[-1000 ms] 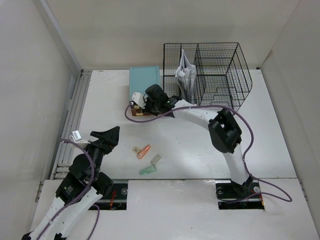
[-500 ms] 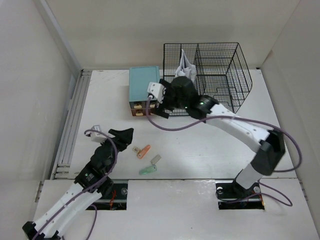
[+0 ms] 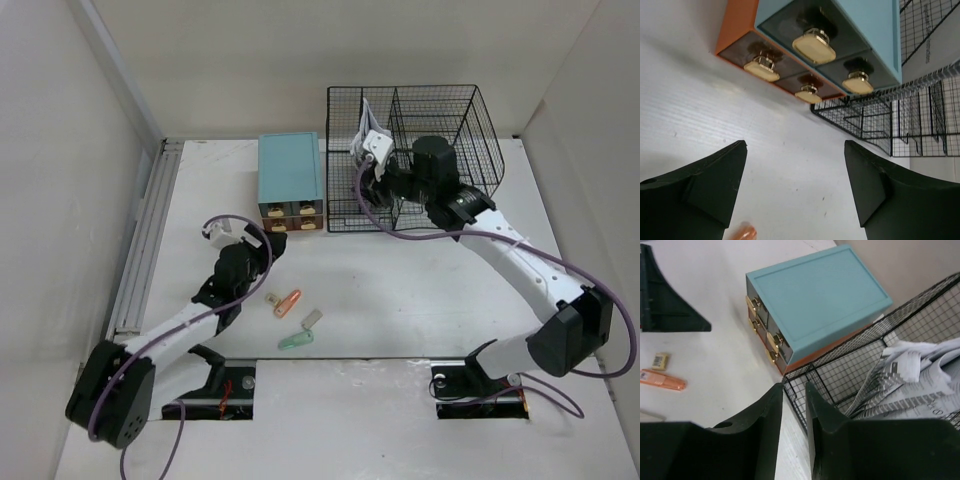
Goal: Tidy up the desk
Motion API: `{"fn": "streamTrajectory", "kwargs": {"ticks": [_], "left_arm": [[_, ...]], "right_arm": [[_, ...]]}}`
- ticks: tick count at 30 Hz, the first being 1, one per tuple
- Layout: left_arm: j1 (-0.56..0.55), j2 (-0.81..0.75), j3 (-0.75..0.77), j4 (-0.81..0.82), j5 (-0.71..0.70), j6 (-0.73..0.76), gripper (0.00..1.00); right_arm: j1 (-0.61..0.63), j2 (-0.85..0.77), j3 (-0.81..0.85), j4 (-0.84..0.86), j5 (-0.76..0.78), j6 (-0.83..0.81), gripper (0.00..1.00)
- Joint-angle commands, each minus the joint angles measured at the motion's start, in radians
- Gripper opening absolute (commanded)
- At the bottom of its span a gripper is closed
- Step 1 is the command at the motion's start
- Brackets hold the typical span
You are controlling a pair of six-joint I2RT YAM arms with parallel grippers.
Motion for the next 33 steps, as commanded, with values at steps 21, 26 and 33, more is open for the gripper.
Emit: {"fn": "streamTrajectory", "kwargs": {"ticks": [21,26,33], "left_arm": [[0.153,0.594,0.12,0.586,0.167,-0.024,0.67],[0.173,0.656,0.141,0.617,0.176,-0.013,0.67],[0.202,0.722,0.15,0.671,0.185,-0.022,0.57]], "right_arm": [[-0.081,-0.127,-0.078,0.107,-0.248,0.056,0.39],[-0.081,-0.127,-0.078,0.107,-0.257,0.056,0.39],[-0.081,-0.118,-0.087,0.116,-0.268,0.056,0.39]]}}
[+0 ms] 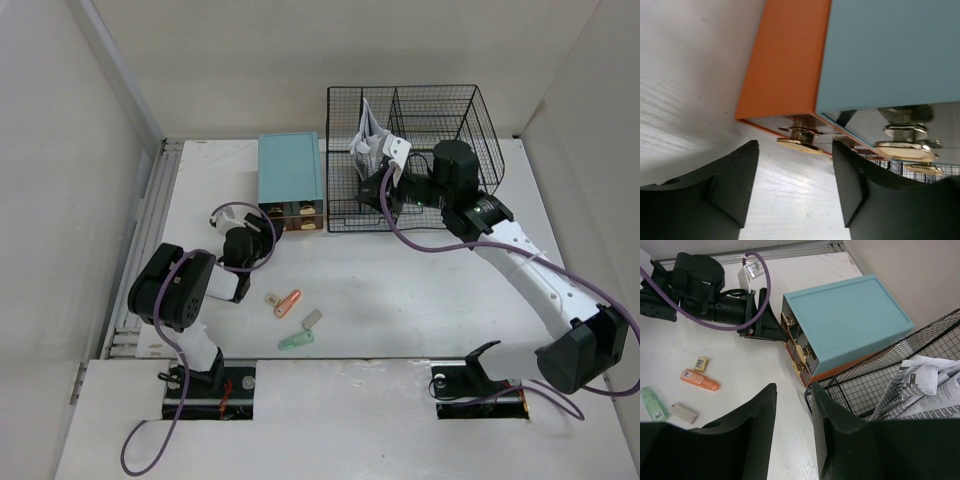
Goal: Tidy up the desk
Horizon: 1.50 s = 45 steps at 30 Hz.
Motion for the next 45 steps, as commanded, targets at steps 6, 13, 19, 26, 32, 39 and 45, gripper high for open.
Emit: {"fn": "streamTrajectory", "kwargs": {"ticks": [6,13,19,26,32,39,45], "left_arm": [[0.023,0.055,0.046,0.118,0.024,0.002,0.52],[0.032,0.114,0.08,0.129,0.035,0.002,0.32],[0.032,0.124,0.069,0.138,0.046,0.002,0.19],[0.032,0.11,-0.026,0.2,0.056,0.002,0.16],[0.032,0.058,-0.107,0.238,0.076,0.002,0.15],[0.021,-0.068,-0.225,0.227,0.101,-0.009,0.11],[-0.048,-0.18,-0.287,0.161,0.055,-0.009,0.11]], "right_arm": [[-0.005,-0.002,0.0,0.064,-0.032,0.006,0.39],[-0.005,-0.002,0.0,0.064,-0.032,0.006,0.39],[-0.005,0.007,0.0,0.064,-0.041,0.006,0.39],[-0.005,0.016,-0.009,0.064,-0.051,0.006,0.39],[-0.005,0.025,-0.009,0.064,-0.078,0.006,0.39],[-0.005,0.034,-0.018,0.064,-0.107,-0.004,0.39],[-0.005,0.044,-0.018,0.064,-0.116,-0.004,0.39]]}}
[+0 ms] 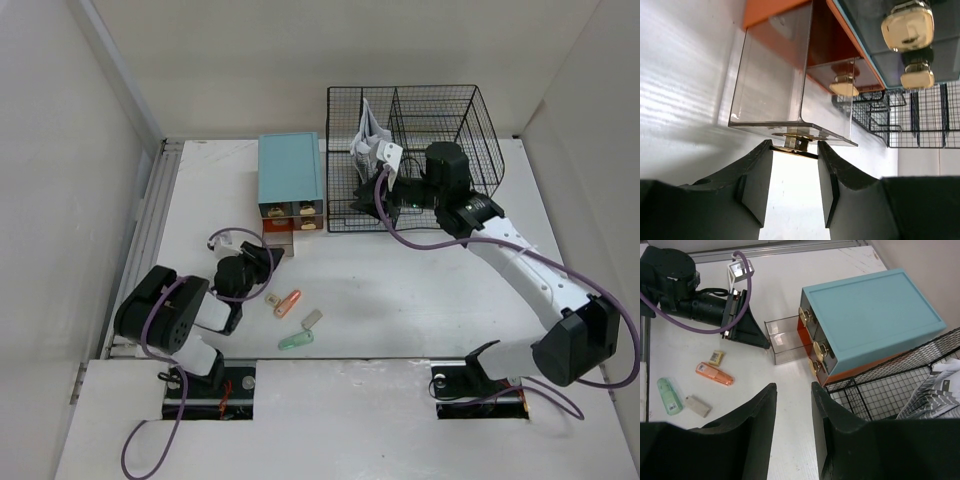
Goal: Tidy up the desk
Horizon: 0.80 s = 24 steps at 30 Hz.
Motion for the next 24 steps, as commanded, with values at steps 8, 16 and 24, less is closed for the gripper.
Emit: {"fn": "streamTrajectory", "kwargs": {"ticks": [8,16,24], "left_arm": [[-0.117,-0.167,-0.076,-0.131,-0.105,-0.016,0.15],[-0.127,-0.266,-0.054,-0.312,-0.145,-0.016,0.83],[-0.153,-0.612,-0.015,-0.617,-0.163,-0.004,0.95]], "right_arm": [[-0.005,0.021,-0.001,0.056,-0.055,-0.004,0.39],[-0.005,0.021,-0.01,0.056,-0.056,-0.013,0.42],[-0.005,0.032,-0.01,0.056,-0.065,-0.024,0.42]]}}
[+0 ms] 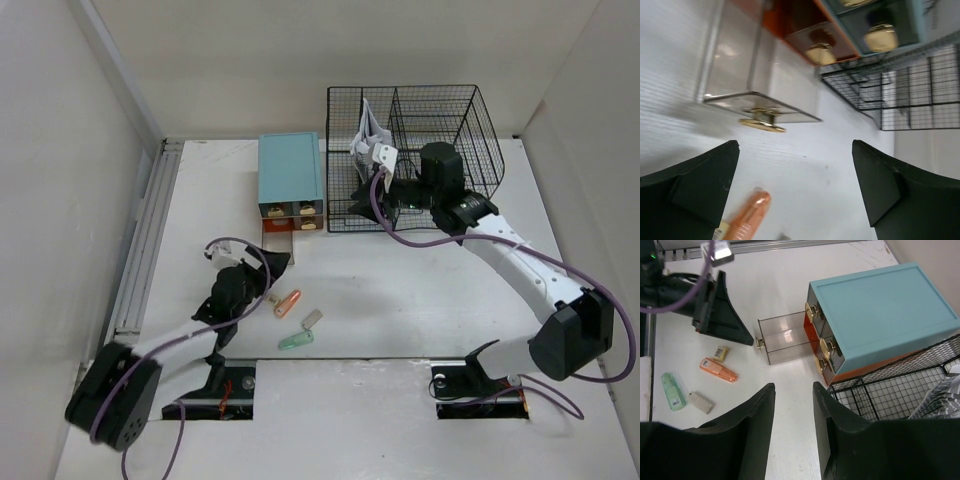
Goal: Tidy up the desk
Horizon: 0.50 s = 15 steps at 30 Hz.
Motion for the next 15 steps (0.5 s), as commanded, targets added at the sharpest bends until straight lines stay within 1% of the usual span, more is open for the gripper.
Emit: {"fn": "streamTrajectory", "kwargs": {"ticks": [1,3,4,5,6,7,8,9,10,11,12,13,14,15], "left_arm": [[-0.029,-0.225,0.053,-0.231,-0.026,0.019,0.95],[-0.04,-0.343,0.096,-0.338,-0.036,0.028,0.91],[-0.054,-0.456,0.116,-0.444,-0.05,0.028,0.89],[-0.054,-0.508,0.138,-0.49,-0.064,0.04,0.85],[-0.054,-0.554,0.182,-0.533,-0.064,0.049,0.79],[-0.054,-0.593,0.207,-0.572,-0.064,0.062,0.62],[-0.063,-0.655,0.233,-0.64,-0.064,0.092,0.51],[-0.063,-0.674,0.289,-0.672,-0.064,0.109,0.42],[-0.063,-0.69,0.325,-0.704,-0.064,0.131,0.35],[-0.063,-0.704,0.402,-0.769,-0.064,0.176,0.33],[-0.063,-0.704,0.403,-0.799,-0.052,0.209,0.33],[-0.063,-0.704,0.485,-0.823,-0.052,0.241,0.33],[-0.063,-0.713,0.529,-0.872,-0.038,0.276,0.36],[-0.063,-0.713,0.575,-0.903,-0.038,0.308,0.48]], "right_arm": [[-0.005,-0.002,-0.007,0.056,-0.019,-0.029,0.42],[-0.005,-0.002,-0.007,0.034,0.014,-0.057,0.47],[-0.005,-0.002,0.009,0.017,0.024,-0.08,0.51],[0.009,-0.002,0.018,-0.004,0.047,-0.106,0.58],[0.018,-0.002,0.029,-0.056,0.047,-0.141,0.68],[0.027,0.009,0.042,-0.073,0.058,-0.187,0.73],[0.036,0.009,0.042,-0.085,0.058,-0.209,0.78],[0.064,0.009,0.042,-0.096,0.072,-0.23,0.83],[0.081,0.009,0.033,-0.11,0.072,-0.287,0.83],[0.116,0.009,0.033,-0.13,0.081,-0.324,0.83],[0.133,0.009,0.021,-0.13,0.081,-0.362,0.83],[0.15,0.018,0.021,-0.157,0.081,-0.409,0.81],[0.165,0.018,0.006,-0.174,0.069,-0.522,0.79],[0.196,0.032,-0.007,-0.191,0.057,-0.573,0.77]]}}
